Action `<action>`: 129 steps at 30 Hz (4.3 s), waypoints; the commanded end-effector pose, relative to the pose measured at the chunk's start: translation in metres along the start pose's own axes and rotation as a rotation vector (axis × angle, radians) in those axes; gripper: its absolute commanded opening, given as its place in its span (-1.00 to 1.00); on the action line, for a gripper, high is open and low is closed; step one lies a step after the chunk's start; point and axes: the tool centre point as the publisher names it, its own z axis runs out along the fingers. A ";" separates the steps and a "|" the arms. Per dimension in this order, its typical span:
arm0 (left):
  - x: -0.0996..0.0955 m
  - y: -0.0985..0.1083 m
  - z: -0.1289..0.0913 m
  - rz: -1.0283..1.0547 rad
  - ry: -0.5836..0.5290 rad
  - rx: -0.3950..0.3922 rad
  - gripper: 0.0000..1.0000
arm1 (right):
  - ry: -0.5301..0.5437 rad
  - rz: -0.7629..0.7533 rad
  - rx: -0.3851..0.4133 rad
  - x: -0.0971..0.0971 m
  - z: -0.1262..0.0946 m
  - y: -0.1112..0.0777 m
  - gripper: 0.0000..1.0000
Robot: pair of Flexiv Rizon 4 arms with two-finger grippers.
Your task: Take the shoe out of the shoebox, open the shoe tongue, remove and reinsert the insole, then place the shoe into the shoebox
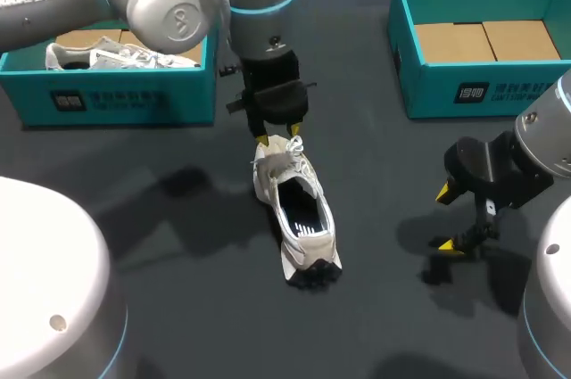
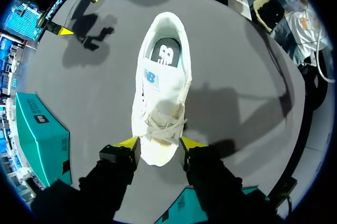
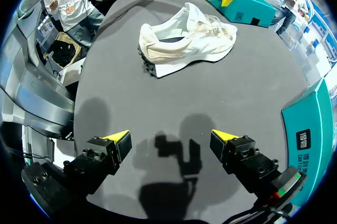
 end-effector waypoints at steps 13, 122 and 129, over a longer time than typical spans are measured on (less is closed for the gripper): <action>-0.003 0.000 -0.012 0.031 -0.018 0.034 -0.35 | -0.004 0.000 0.002 0.002 -0.001 0.000 1.00; 0.027 -0.128 -0.021 -0.238 -0.028 0.004 1.00 | -0.004 0.000 0.002 0.002 -0.001 0.000 1.00; 0.030 -0.133 -0.015 -0.435 -0.042 0.092 1.00 | -0.004 0.000 0.002 0.002 -0.001 0.000 1.00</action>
